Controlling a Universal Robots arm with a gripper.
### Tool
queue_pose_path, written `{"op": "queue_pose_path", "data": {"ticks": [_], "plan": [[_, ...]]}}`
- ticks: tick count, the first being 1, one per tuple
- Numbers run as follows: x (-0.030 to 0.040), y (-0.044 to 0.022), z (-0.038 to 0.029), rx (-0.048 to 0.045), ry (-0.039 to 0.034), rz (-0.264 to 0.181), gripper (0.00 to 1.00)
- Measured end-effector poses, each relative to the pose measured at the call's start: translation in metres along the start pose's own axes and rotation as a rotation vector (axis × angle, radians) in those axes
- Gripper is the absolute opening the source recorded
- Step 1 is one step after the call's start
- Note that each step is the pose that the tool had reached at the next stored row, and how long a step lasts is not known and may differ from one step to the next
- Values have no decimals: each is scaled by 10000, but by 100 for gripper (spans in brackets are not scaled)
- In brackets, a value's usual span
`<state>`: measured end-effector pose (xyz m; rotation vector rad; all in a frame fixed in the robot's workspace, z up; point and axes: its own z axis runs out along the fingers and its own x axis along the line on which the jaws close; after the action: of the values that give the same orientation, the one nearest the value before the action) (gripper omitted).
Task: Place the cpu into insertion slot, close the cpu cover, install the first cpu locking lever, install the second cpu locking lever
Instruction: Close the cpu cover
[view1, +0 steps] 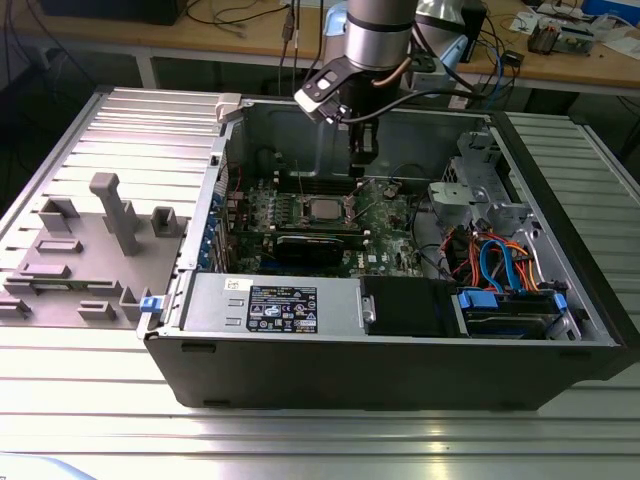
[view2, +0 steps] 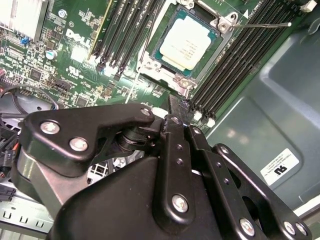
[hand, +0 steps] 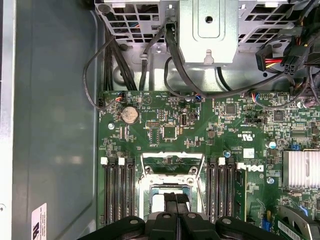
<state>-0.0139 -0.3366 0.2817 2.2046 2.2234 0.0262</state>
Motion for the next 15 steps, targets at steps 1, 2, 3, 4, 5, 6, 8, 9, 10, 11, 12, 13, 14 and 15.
{"op": "queue_pose_path", "data": {"ticks": [1,2,3,4,5,6,8,9,10,11,12,13,14,15], "plan": [[0,3,0,0,1,1,11],[0,6,0,0,0,1,11],[0,8,0,0,0,1,11],[0,11,1,0,1,0,11],[0,14,0,0,1,0,11],[0,15,0,0,1,1,11],[0,20,1,0,1,0,11],[0,23,1,0,1,0,11],[0,26,1,0,1,0,11],[0,29,1,0,1,0,11],[0,31,1,0,1,1,11],[0,34,1,0,1,0,11],[0,37,1,0,0,0,11],[0,40,1,0,1,1,11]]}}
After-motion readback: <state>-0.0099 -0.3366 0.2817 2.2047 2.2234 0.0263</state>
